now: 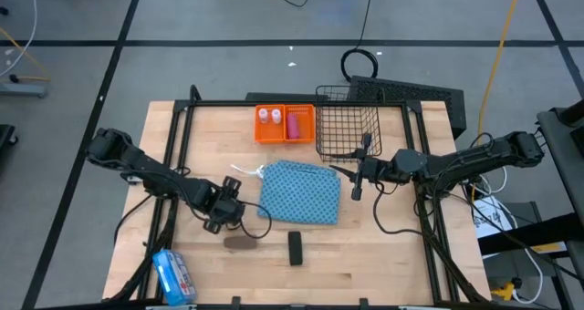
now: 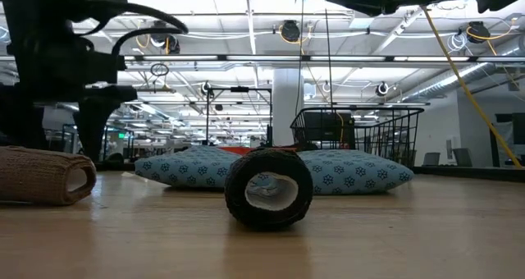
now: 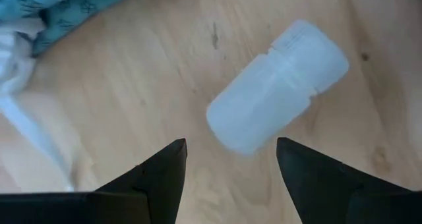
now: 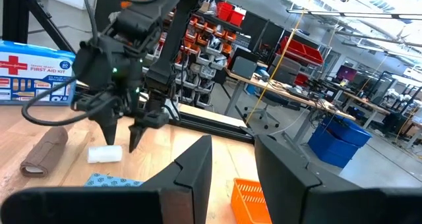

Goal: Pick & Place Medicine items
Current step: Put the transparent pill bottle into the left orange basket

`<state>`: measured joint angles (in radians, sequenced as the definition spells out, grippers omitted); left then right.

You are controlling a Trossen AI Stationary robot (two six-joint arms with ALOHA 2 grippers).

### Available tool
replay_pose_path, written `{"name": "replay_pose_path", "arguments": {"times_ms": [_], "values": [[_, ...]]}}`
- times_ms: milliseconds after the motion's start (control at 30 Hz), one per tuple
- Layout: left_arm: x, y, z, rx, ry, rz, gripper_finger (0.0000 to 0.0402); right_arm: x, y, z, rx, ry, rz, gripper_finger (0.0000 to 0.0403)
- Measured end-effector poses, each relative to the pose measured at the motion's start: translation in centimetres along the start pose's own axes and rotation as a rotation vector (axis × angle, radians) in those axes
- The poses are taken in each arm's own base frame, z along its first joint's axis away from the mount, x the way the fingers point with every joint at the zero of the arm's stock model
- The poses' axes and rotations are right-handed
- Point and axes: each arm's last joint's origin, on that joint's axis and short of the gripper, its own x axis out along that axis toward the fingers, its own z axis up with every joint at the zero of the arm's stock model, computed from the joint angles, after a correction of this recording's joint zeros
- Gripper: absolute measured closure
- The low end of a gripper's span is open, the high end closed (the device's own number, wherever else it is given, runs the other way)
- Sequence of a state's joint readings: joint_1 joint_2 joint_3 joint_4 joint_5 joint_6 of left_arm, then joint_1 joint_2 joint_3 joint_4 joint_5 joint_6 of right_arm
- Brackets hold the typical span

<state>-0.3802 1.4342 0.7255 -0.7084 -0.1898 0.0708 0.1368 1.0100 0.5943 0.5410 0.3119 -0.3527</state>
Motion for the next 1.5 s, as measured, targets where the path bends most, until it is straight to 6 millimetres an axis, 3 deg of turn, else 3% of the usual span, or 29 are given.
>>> {"name": "replay_pose_path", "arguments": {"times_ms": [267,800,1000,1267,1400,1500], "values": [[1.5,-0.1,0.4,-0.075,-0.174,-0.026,0.0160,0.0,0.0,0.0,0.000,0.000,0.000,0.0298],[1.1,0.2,2.1,-0.111,-0.350,-0.010,0.0160,0.0,0.0,0.0,-0.003,0.000,0.000,0.0298],[1.4,0.2,2.2,-0.103,-0.349,-0.010,0.0160,0.0,0.0,-0.1,-0.005,0.009,0.003,0.0298],[4.0,-0.6,2.8,-0.166,-0.283,-0.122,0.0161,0.0,0.0,-0.1,-0.004,0.009,0.003,0.0298],[4.2,-0.4,3.0,-0.230,-0.301,-0.129,0.0163,0.0,0.0,-0.1,-0.004,0.010,0.004,0.0298],[3.7,-0.4,3.0,-0.292,-0.317,-0.138,0.0187,0.0,0.0,-0.1,-0.004,0.010,0.004,0.0298]]}}
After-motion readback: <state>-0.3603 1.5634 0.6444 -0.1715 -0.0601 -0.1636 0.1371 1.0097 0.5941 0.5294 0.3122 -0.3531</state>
